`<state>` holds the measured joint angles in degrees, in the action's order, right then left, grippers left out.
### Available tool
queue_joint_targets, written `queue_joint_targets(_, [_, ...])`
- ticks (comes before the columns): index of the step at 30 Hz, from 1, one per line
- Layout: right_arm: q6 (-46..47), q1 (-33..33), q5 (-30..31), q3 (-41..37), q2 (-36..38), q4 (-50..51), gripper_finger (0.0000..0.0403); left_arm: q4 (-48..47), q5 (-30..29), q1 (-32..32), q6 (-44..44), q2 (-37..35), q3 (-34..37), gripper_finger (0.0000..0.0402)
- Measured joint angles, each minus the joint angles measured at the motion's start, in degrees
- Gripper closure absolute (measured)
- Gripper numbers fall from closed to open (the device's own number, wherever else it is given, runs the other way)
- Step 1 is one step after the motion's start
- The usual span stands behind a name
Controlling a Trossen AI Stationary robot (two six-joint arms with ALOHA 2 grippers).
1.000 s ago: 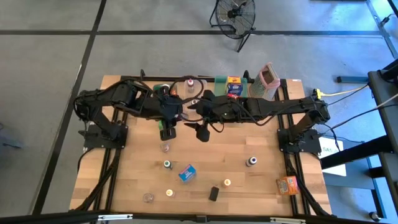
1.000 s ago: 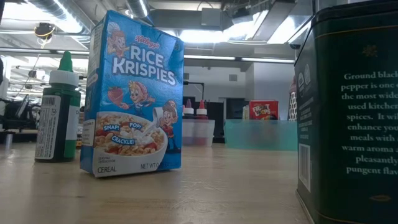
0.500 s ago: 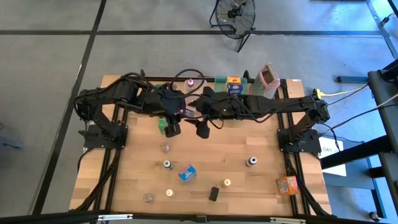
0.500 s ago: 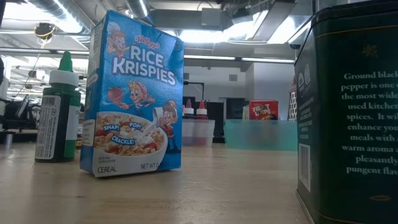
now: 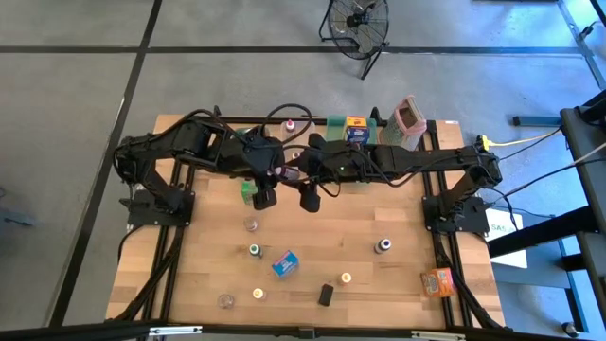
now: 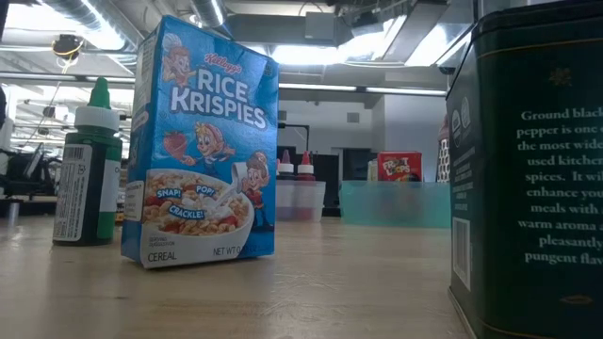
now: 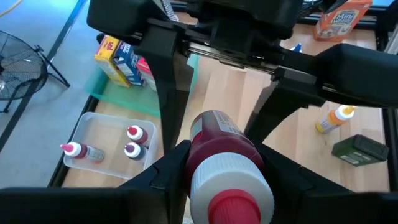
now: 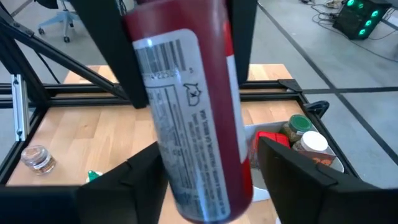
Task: Pick & Place Kitchen Items
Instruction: Put the red food coloring bottle into the transparent bin
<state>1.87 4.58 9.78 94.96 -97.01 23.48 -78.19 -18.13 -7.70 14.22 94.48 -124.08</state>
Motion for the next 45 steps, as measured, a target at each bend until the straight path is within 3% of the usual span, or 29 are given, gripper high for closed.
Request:
queue_joint_targets(12, [0.0, 0.0, -1.3, 0.0, 0.0, 1.1, 0.0243, -1.4, 0.1, 0.0, 0.0, 0.3, 0.0, 0.0256])
queue_joint_targets(21, [0.0, 0.0, -1.5, 0.0, 0.0, 1.0, 0.0239, -1.5, 0.0, 0.0, 0.1, 0.3, 0.0, 0.0253])
queue_joint_targets(37, [0.3, 0.0, -1.4, 0.0, 0.0, 0.6, 0.0244, -1.1, -4.5, -0.6, -3.1, 0.2, 0.0, 0.02])
queue_joint_targets(45, [0.5, 0.0, -1.1, 0.1, 0.0, 0.5, 0.0244, -0.8, -5.5, -0.7, -3.1, -1.5, 0.1, 0.0192])
